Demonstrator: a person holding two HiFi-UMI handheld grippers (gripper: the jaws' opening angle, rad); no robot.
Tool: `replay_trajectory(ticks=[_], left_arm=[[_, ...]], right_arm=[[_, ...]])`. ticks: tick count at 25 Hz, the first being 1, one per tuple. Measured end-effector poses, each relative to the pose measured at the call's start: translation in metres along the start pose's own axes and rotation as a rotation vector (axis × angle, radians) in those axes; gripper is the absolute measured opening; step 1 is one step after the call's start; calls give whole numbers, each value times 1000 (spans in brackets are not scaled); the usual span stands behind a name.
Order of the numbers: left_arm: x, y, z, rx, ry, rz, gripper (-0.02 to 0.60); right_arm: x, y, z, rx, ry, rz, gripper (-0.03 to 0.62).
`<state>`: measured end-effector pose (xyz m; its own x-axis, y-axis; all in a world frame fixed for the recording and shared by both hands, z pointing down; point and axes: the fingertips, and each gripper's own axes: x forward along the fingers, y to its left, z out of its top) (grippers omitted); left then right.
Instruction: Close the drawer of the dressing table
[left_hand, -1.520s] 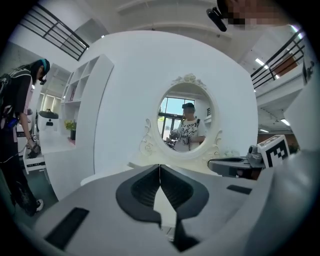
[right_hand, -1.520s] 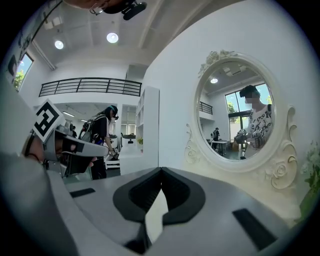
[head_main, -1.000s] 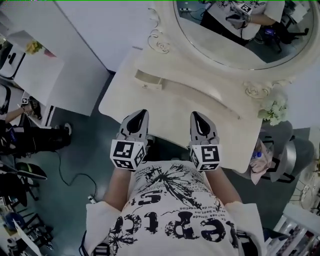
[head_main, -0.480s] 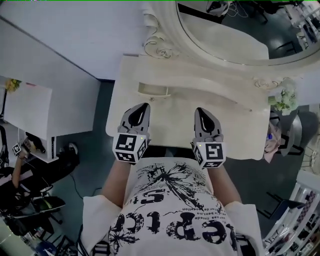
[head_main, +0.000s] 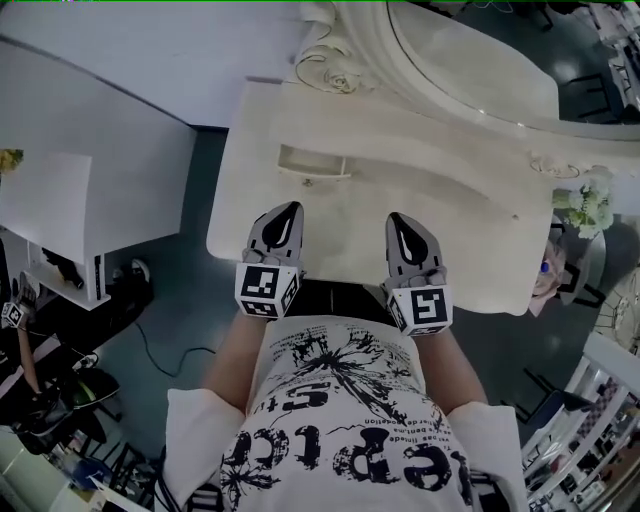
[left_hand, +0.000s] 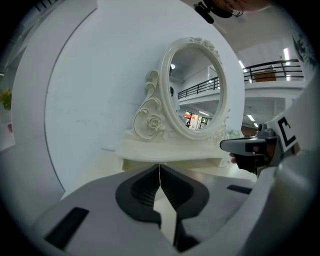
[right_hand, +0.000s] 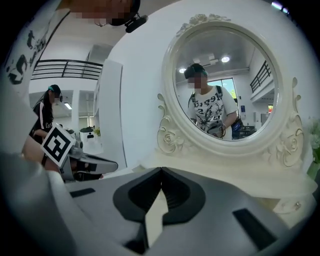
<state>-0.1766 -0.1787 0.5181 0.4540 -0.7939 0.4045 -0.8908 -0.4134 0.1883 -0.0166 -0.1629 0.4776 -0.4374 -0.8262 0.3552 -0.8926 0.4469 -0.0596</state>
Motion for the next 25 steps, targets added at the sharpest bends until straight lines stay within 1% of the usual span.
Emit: replay_trajectory(ticks=[4, 7, 8, 10, 15, 20, 21, 22, 25], left_arm=[[13, 8, -34, -37, 65, 27, 21], [32, 13, -55, -47, 110, 27, 21], [38, 14, -60, -46, 120, 21, 36], [49, 16, -69, -42, 139, 6, 167], [65, 20, -79, -42, 165, 24, 170], [78, 25, -83, -54, 183, 40, 169], [80, 27, -83, -56, 187, 43, 166], [82, 28, -84, -58, 192, 45, 143], [89, 33, -84, -72, 207, 47, 135]], right_arm=[[12, -1, -20, -6, 45, 22, 17], [23, -5, -34, -8, 69, 25, 17], [26, -6, -38, -9, 74, 24, 17], [31, -6, -45, -9, 83, 24, 17], [34, -6, -59, -10, 114, 33, 17], [41, -4, -67, 8, 114, 34, 17], [42, -4, -68, 14, 111, 32, 17], [43, -5, -68, 18, 109, 30, 17], [46, -8, -69, 29, 102, 22, 17]])
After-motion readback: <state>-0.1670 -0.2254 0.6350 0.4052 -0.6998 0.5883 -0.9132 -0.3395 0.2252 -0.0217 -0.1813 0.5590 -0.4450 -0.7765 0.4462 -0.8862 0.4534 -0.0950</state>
